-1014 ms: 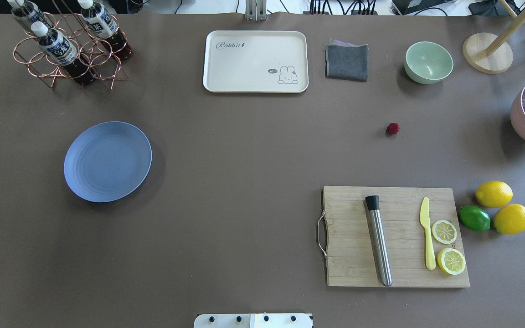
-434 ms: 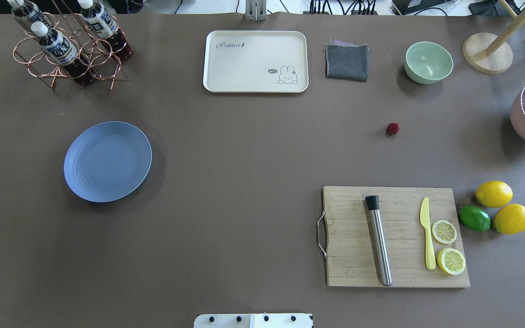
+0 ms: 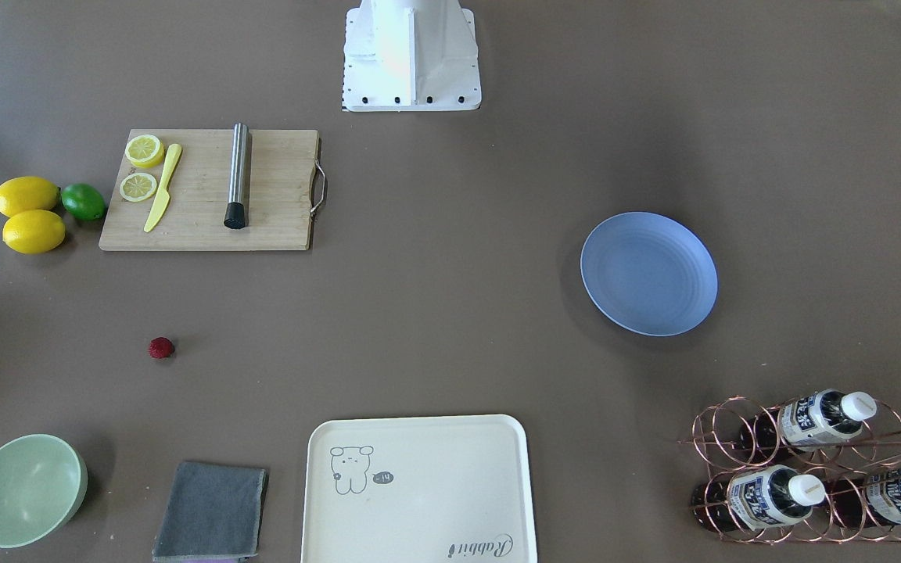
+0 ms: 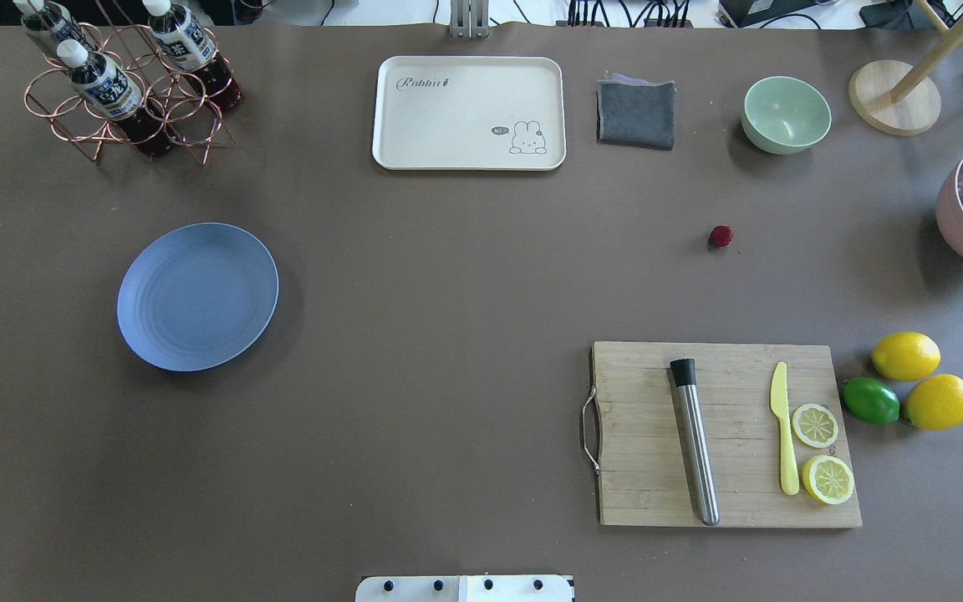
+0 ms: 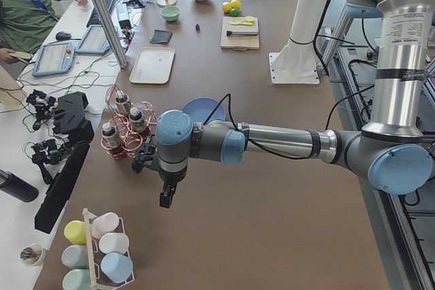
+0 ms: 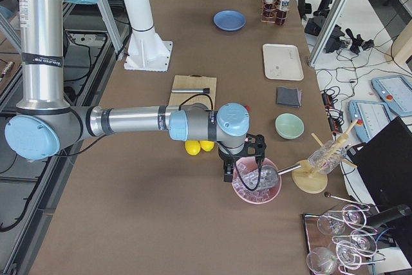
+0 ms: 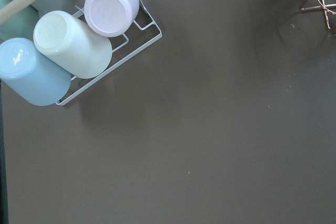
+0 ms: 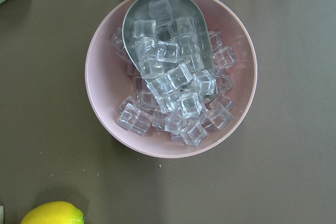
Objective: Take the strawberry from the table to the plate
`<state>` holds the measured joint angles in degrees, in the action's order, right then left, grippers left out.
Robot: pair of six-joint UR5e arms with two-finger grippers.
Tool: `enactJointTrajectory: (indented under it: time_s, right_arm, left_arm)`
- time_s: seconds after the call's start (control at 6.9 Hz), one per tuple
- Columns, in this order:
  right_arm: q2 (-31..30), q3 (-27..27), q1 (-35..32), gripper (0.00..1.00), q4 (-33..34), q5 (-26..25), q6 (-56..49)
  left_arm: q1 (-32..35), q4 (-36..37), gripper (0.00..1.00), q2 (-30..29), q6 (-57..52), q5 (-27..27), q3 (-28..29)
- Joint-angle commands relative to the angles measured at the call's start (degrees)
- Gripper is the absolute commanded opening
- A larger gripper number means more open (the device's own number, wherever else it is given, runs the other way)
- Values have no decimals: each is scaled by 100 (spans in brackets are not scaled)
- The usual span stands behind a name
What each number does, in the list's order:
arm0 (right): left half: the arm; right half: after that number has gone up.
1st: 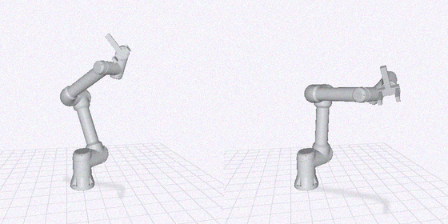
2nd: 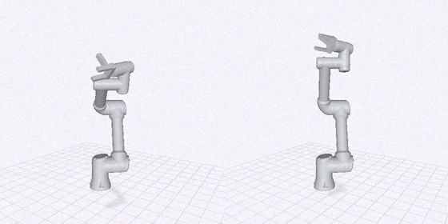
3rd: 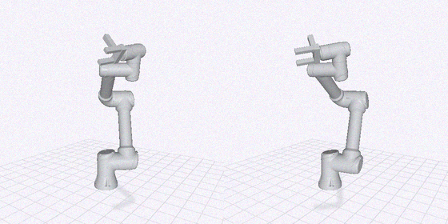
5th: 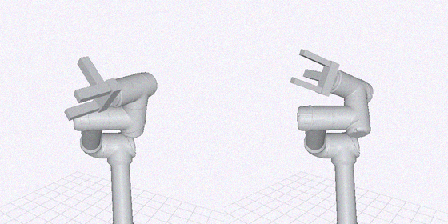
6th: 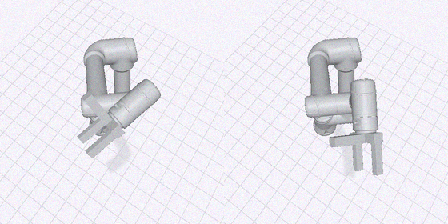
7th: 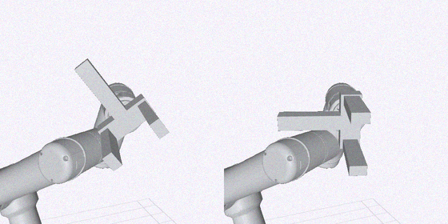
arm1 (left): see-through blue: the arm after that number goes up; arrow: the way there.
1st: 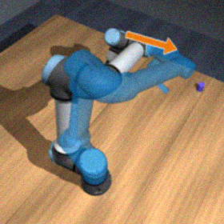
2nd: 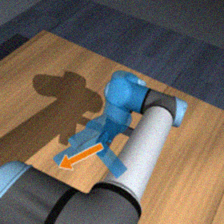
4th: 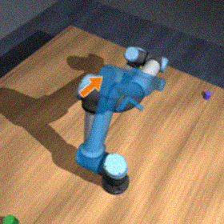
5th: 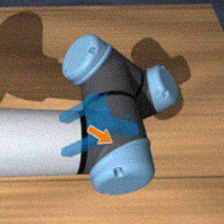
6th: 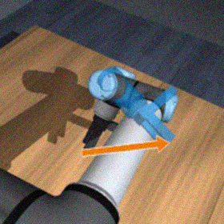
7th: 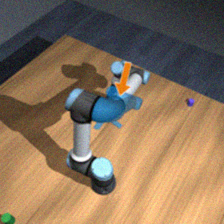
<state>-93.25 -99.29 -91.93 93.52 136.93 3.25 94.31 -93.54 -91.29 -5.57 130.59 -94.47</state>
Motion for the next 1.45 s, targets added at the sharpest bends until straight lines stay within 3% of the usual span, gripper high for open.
enactJointTrajectory:
  time_s: [0.0, 0.58, 0.72, 1.3]
  right_arm:
    - [0, -20, 0, 100, 0, 0, 0]
    - [69, -64, 52, 100, -9, 18, 9]
    - [192, -38, 131, 100, 0, 18, 9]
    - [780, -3, 605, 100, 0, 18, 87]
  left_arm:
    - [-9, 11, 98, -99, 12, 334, -10]
    - [-62, -279, 98, -310, 378, 318, -19]
    - [-253, -314, 98, -406, -63, 318, -2]
    - [-518, -683, 99, -398, 134, 345, 8]
